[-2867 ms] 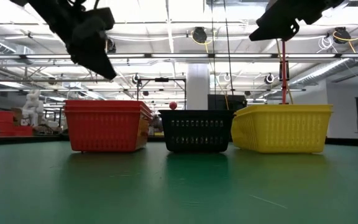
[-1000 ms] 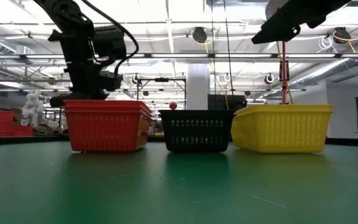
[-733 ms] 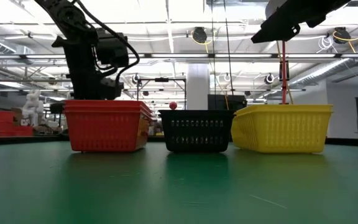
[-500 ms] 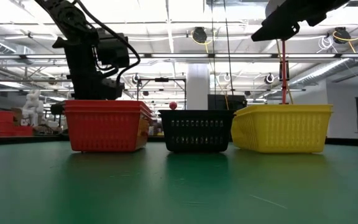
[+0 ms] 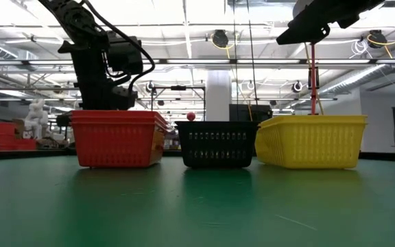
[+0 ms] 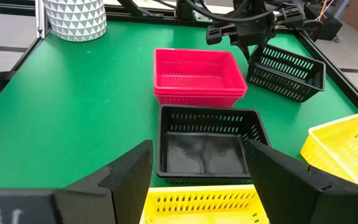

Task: Stack baskets by color
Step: Stack the top black bin on top of the bottom black bin

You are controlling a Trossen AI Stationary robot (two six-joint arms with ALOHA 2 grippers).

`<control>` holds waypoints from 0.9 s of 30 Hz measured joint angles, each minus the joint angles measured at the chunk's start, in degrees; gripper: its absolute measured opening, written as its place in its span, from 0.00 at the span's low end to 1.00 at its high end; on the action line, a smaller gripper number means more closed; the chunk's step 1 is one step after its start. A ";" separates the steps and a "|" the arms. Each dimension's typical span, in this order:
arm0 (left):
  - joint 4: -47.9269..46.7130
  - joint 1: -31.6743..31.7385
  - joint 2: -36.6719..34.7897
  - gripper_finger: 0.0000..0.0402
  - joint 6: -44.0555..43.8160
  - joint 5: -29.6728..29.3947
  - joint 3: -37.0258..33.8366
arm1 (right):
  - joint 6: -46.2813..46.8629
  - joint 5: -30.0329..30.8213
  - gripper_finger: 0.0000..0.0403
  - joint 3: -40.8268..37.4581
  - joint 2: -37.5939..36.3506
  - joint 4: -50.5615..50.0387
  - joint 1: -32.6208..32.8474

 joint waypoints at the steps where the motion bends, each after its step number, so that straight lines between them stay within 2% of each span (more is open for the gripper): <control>1: 0.09 0.00 0.00 0.23 -0.07 0.00 0.00 | 0.00 0.00 0.62 0.00 0.00 0.00 0.00; 7: 0.15 0.00 0.00 0.21 -1.13 -0.04 0.00 | 0.00 0.00 0.62 0.00 -0.01 -0.02 0.00; 13: 0.02 -0.02 0.00 0.03 -1.38 0.26 0.00 | 0.00 0.00 0.62 0.00 0.00 -0.02 0.00; 19: -0.05 -0.18 0.00 0.05 -2.45 -1.03 0.00 | 0.00 0.00 0.62 0.00 0.00 -0.02 0.00; 24: -0.61 -0.92 0.00 0.02 -2.67 -1.06 0.45 | 0.00 0.00 0.62 0.00 -0.02 -0.02 0.00; 27: -2.45 -1.56 0.00 0.04 -2.89 -3.69 1.87 | 0.01 0.03 0.62 0.00 0.00 -0.02 0.00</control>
